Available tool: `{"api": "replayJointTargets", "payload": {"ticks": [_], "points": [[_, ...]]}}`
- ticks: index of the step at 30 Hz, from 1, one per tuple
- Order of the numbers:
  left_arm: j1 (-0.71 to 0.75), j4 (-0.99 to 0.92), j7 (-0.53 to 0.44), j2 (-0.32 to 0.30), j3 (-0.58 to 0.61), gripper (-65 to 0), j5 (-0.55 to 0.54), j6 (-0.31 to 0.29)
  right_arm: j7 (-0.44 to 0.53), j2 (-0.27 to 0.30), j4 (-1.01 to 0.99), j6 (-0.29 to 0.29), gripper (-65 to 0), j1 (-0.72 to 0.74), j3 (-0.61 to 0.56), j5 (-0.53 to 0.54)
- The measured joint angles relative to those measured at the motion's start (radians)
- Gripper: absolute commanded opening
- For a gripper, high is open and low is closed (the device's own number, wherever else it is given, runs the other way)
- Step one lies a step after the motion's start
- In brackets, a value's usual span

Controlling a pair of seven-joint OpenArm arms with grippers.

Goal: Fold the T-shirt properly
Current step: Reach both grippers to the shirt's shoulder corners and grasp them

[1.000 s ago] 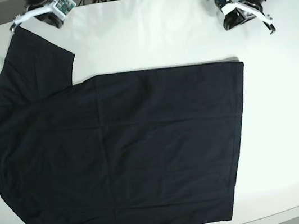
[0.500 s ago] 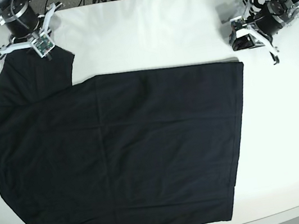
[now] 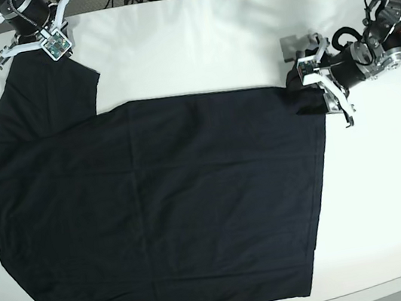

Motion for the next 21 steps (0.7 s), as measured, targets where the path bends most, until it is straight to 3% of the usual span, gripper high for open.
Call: {"api": "replayJointTargets", "payload": {"ticks": [4, 7, 8, 9, 10, 11, 21], "points": [[-0.111, -0.056, -0.021, 0.003, 0.119, -30.8, 0.003, 0.008, -0.001, 0.002, 0.0, -0.051, -62.8, 0.0, 0.0, -0.002], [-0.161, -0.065, -0.021, 0.002, 0.182, -33.6, 0.02, 0.019, -0.001, 0.002, 0.0, -0.059, -40.2, 0.0, 0.0, -0.035], [-0.169, -0.067, -0.019, 0.002, 0.193, -39.9, 0.022, 0.019, -0.001, 0.002, 0.0, -0.059, -33.6, 0.0, 0.0, -0.038], [-0.171, -0.067, -0.011, 0.003, 0.201, -51.0, 0.029, 0.019, -0.002, 0.002, 0.0, -0.058, -29.5, 0.0, 0.0, -0.039], [-0.169, -0.067, 0.001, 0.003, 0.205, -63.3, 0.035, 0.016, -0.001, 0.002, 0.0, -0.057, -28.1, 0.0, 0.0, -0.038], [-0.164, -0.068, 0.002, 0.003, 0.205, -65.0, 0.043, 0.023, -0.001, 0.002, 0.0, -0.053, -28.1, 0.0, 0.0, -0.037], [-0.164, -0.069, 0.008, 0.006, 0.205, -65.0, 0.042, 0.031, 0.059, 0.002, -0.262, -0.04, -28.1, 0.134, 0.003, -0.032]]}}
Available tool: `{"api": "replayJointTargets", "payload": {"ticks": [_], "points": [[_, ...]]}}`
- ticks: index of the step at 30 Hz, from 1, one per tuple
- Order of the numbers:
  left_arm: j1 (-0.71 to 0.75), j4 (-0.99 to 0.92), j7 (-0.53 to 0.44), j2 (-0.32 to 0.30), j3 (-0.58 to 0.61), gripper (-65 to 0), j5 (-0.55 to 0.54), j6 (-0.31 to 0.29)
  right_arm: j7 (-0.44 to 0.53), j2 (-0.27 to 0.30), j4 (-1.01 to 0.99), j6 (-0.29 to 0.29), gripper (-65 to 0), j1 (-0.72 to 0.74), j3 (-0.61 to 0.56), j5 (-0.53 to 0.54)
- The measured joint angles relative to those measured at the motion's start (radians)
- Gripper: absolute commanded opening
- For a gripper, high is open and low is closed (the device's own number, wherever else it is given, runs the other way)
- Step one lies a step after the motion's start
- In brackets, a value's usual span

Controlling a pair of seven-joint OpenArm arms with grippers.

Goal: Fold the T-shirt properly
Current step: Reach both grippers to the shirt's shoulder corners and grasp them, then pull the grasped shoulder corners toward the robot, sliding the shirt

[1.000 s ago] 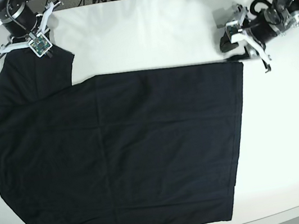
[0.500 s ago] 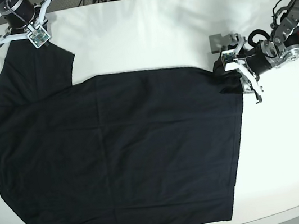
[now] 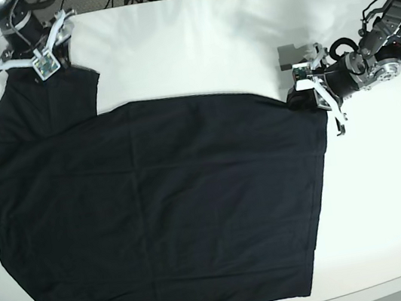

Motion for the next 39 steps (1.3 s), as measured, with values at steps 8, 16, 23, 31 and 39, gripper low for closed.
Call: {"api": "replayJointTargets", "payload": {"ticks": [8, 16, 23, 31, 39], "points": [[0.0, 0.0, 0.006, -0.003, 0.001, -65.0, -0.029, 0.0, 0.019, 0.0, -0.081, -0.011, -65.0, 0.076, -0.001, 0.001], [0.06, 0.067, 0.035, -0.081, 0.0, -65.0, -0.049, 0.016, -0.106, 0.032, 0.033, -0.022, -65.0, 0.007, -0.002, -0.128], [0.228, 0.324, 0.153, -0.265, 0.007, -65.0, -0.035, 0.002, -0.154, 0.127, 0.19, -0.055, -65.0, -0.18, 0.032, -0.139], [0.402, 0.517, 0.24, -0.422, 0.013, -65.0, 0.019, 0.023, -0.144, 0.134, 0.298, -0.057, -65.0, -0.442, 0.174, -0.117], [0.466, 0.586, 0.317, -0.464, 0.013, -65.0, 0.11, 0.101, -0.147, 0.127, 0.298, -0.125, -65.0, -0.517, 0.181, -0.118]]}}
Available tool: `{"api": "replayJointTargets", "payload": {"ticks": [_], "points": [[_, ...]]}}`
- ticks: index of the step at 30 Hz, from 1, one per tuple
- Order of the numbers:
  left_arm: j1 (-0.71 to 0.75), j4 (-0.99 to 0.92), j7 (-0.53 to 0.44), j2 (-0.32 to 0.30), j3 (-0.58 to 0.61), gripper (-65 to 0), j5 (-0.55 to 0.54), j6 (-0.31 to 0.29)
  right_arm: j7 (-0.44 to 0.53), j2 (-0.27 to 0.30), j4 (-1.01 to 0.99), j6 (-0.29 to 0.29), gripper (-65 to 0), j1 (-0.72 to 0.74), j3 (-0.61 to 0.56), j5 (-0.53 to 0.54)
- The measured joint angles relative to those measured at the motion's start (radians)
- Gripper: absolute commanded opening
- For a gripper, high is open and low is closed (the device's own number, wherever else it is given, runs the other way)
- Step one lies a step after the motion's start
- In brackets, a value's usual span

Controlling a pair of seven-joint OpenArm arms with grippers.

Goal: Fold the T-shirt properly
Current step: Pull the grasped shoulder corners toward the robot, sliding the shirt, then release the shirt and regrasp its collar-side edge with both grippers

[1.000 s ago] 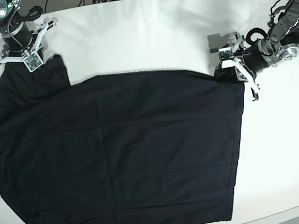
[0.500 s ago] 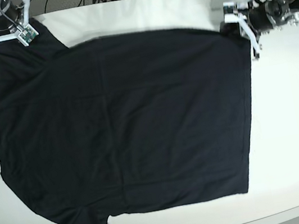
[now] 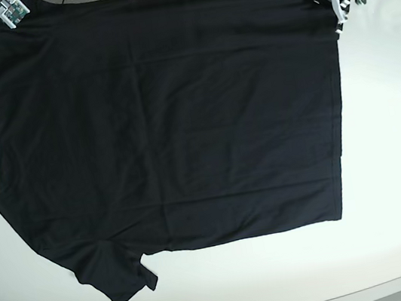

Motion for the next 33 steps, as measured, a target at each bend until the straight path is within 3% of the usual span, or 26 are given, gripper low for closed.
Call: {"api": "replayJointTargets", "payload": {"ticks": [5, 8, 10, 12, 21, 24, 28, 33], "points": [[0.0, 0.063, 0.093, -0.002, 0.0, -65.0, 0.129, 0.137, 0.015, -0.005, 0.0, -0.002, -65.0, 0.03, 0.0, -0.099], [0.002, 0.114, 0.196, -0.004, 0.0, -65.0, 0.237, 0.288, 0.038, -0.001, 0.0, 0.012, -65.0, 0.113, 0.011, -0.164], [-0.001, 0.149, 0.226, -0.004, -0.003, -65.0, 0.314, 0.378, 0.06, 0.033, 0.0, 0.021, -65.0, 0.165, 0.025, -0.15], [0.0, 0.177, 0.232, -0.004, -0.004, -65.0, 0.359, 0.422, 0.076, 0.084, 0.0, 0.028, -65.0, 0.216, 0.034, -0.108], [-0.078, 0.175, 0.235, 0.016, -0.004, -65.0, 0.391, 0.433, 0.143, 0.194, 0.0, 0.135, -65.0, 0.418, 0.034, 0.055], [-0.117, 0.173, 0.24, 0.034, -0.004, -65.0, 0.313, 0.435, 0.148, 0.221, 0.0, 0.142, -65.0, 0.456, 0.035, 0.073], [-0.121, 0.154, 0.237, 0.063, -0.004, -65.0, 0.294, 0.435, 0.172, 0.223, -0.022, 0.166, -65.0, 0.487, 0.034, 0.119], [-0.12, 0.096, 0.226, 0.147, -0.004, -65.0, 0.253, 0.465, 0.182, 0.222, -0.096, 0.211, -65.0, 0.542, 0.034, 0.162]]}}
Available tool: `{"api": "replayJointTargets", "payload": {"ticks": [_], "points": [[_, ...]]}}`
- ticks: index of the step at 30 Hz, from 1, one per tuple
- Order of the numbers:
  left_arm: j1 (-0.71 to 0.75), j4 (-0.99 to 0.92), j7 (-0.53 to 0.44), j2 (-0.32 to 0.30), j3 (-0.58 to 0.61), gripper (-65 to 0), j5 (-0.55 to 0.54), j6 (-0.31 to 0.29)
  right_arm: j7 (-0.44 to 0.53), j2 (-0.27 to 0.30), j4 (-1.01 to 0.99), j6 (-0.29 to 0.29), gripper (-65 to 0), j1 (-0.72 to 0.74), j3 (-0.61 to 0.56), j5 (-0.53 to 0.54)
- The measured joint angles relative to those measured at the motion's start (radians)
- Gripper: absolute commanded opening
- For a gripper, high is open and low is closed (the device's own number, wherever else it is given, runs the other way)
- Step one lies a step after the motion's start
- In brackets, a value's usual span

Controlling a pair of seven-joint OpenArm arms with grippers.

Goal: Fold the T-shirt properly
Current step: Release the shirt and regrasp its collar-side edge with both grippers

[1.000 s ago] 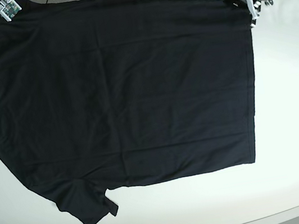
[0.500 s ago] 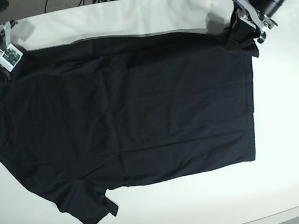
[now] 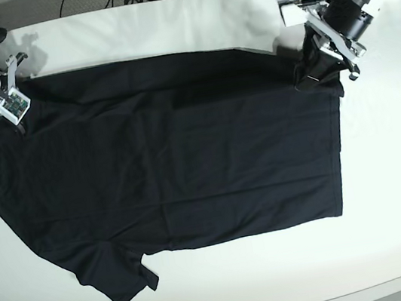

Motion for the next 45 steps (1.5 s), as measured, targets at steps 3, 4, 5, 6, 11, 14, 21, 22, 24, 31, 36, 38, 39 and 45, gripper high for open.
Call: {"api": "replayJointTargets", "payload": {"ticks": [3, 4, 5, 6, 11, 14, 21, 22, 24, 31, 36, 38, 39, 45], "points": [[0.0, -0.082, 0.006, 0.049, 0.0, -65.0, -0.007, 0.001, 0.003, -0.002, -0.048, 0.001, -65.0, 0.032, 0.0, 0.005], [0.0, -0.106, 0.006, 0.065, 0.0, -65.0, -0.008, -0.001, 0.005, -0.001, -0.063, -0.002, -65.0, 0.039, 0.0, 0.026], [0.0, -0.128, 0.0, 0.081, 0.0, -65.0, -0.009, -0.001, 0.006, -0.002, -0.073, 0.004, -65.0, 0.049, 0.0, 0.053], [0.0, -0.146, -0.012, 0.097, 0.0, -65.0, -0.008, -0.001, 0.007, -0.002, -0.082, 0.011, -65.0, 0.059, -0.001, 0.07], [0.0, -0.22, -0.021, 0.154, 0.0, -65.0, -0.008, 0.019, 0.008, -0.002, -0.117, 0.032, -65.0, 0.115, -0.002, 0.073], [0.0, -0.238, -0.014, 0.175, -0.012, -65.0, -0.008, 0.036, 0.008, -0.003, -0.133, 0.031, -65.0, 0.132, -0.002, 0.112], [0.0, -0.237, -0.014, 0.193, -0.083, -65.0, -0.008, 0.089, 0.017, -0.002, -0.134, -0.024, -65.0, 0.171, -0.002, 0.091], [0.0, -0.237, -0.013, 0.193, -0.085, -65.0, -0.008, 0.089, 0.019, -0.002, -0.134, -0.018, -65.0, 0.173, -0.002, 0.101], [0.0, -0.237, -0.014, 0.193, -0.085, -65.0, -0.013, 0.089, 0.018, -0.003, -0.134, 0.017, -65.0, 0.182, -0.002, 0.122], [0.0, -0.238, -0.019, 0.228, -0.095, -63.9, -0.036, 0.097, 0.05, -0.005, -0.134, -0.002, -55.9, 0.193, -0.002, 0.138], [-0.003, -0.237, -0.016, 0.3, -0.226, -38.0, -0.243, 0.296, 0.063, -0.004, -0.134, -0.083, -30.3, 0.274, -0.002, 0.23], [-0.003, -0.238, -0.005, 0.321, -0.235, -38.5, -0.41, 0.301, 0.062, -0.005, -0.134, -0.081, -30.3, 0.275, -0.002, 0.332], [0.012, -0.239, -0.006, 0.333, -0.233, -40.6, -0.441, 0.293, 0.062, -0.007, -0.134, -0.058, -30.9, 0.273, -0.002, 0.367], [0.097, -0.239, -0.03, 0.364, -0.223, -65.0, -0.447, 0.278, 0.052, -0.008, -0.135, -0.099, -65.0, 0.272, -0.002, 0.368]]}}
